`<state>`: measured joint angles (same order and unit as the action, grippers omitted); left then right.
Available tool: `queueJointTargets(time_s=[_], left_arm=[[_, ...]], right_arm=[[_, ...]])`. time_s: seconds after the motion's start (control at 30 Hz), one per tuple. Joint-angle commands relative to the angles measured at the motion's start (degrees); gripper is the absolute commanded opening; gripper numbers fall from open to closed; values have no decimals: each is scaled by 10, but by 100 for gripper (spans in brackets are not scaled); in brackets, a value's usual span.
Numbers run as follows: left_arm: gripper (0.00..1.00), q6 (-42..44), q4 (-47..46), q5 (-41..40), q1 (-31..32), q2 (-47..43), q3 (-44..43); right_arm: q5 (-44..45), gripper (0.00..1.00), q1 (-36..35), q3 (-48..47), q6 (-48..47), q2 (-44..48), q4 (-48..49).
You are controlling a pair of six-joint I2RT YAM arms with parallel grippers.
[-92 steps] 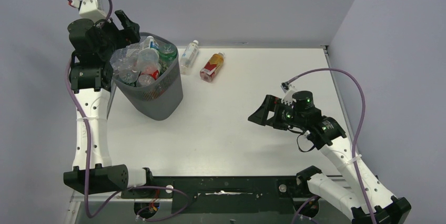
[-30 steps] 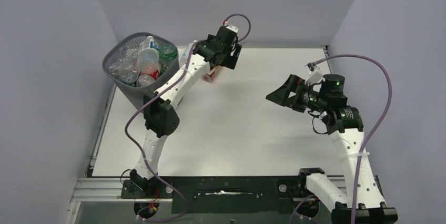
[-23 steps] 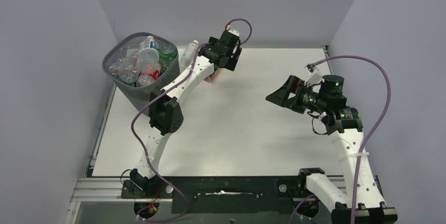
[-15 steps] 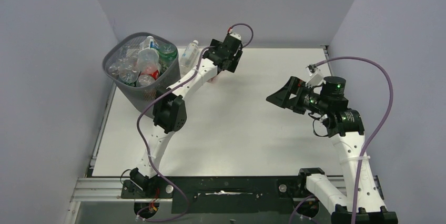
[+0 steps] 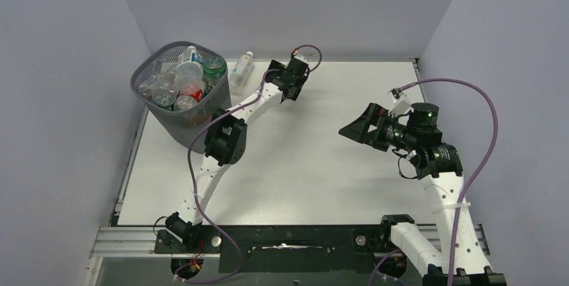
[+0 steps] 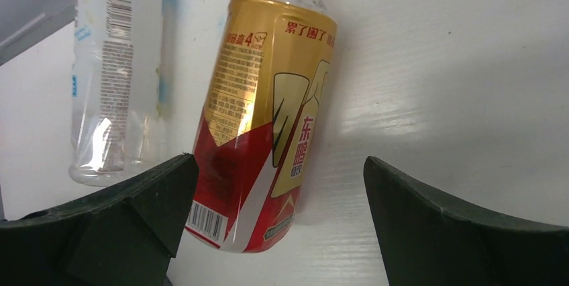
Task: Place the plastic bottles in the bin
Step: Pick up the plastic bottle at the center of the board.
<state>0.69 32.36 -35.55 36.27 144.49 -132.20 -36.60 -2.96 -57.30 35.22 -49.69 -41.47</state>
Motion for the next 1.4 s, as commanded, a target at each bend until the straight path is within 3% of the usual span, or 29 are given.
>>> queueJointTargets(time_s=[0.0, 0.63, 0.77, 0.97, 1.37], left_arm=[[98, 5, -30, -13, -15, 17, -40], [95, 10, -50, 15, -40, 43, -28], [87, 1, -63, 29, -40, 24, 11], [60, -25, -45, 54, -34, -8, 26], [53, -58, -27, 55, 29, -158, 100]], right_arm=[[-17, 98, 1, 11, 9, 9, 20], [-26, 98, 0, 48, 18, -5, 52], [-29, 98, 0, 53, 20, -5, 57], [-30, 98, 0, 57, 24, 1, 59], [-32, 98, -6, 64, 45, 38, 54]])
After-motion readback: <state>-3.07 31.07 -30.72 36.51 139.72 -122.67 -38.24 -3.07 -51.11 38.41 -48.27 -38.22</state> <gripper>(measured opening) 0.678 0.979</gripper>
